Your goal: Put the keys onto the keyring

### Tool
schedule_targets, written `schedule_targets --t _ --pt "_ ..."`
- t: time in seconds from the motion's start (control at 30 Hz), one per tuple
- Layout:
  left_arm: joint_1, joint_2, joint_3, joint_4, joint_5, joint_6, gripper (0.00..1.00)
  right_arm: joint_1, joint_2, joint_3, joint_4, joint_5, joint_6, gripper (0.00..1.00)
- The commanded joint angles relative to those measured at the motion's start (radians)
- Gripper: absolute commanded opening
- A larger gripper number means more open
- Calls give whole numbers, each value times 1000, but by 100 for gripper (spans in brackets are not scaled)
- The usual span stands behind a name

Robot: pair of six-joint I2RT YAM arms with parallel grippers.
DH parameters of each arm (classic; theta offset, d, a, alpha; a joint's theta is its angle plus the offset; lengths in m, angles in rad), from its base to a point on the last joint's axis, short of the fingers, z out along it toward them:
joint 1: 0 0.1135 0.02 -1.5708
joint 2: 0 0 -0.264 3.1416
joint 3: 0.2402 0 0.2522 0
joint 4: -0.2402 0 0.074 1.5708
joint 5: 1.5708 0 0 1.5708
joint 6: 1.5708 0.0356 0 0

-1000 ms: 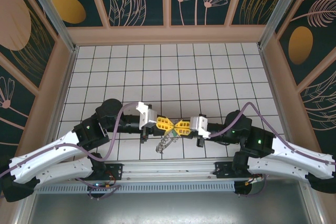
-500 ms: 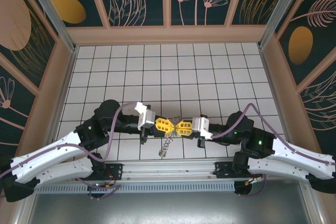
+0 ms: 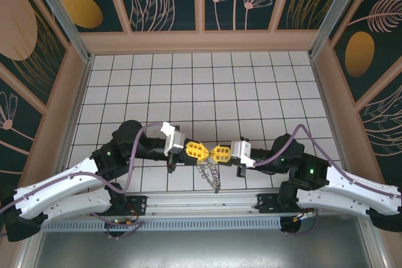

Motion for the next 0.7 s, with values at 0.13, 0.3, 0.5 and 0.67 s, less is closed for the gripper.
schedule_targets --t 0.13,0.3,0.5,0.67 --pt "-5 -2 -3 102 38 -12 0 1 0 -22 20 -19 -11 0" --pt "-6 4 -3 77 26 0 0 1 -2 -23 37 -30 -19 0" --pt "-6 3 -1 9 -18 29 0 2 -24 -17 50 -30 -26 0" --pt "-5 1 -9 10 -32 30 0 1 -23 -15 57 -49 -24 0"
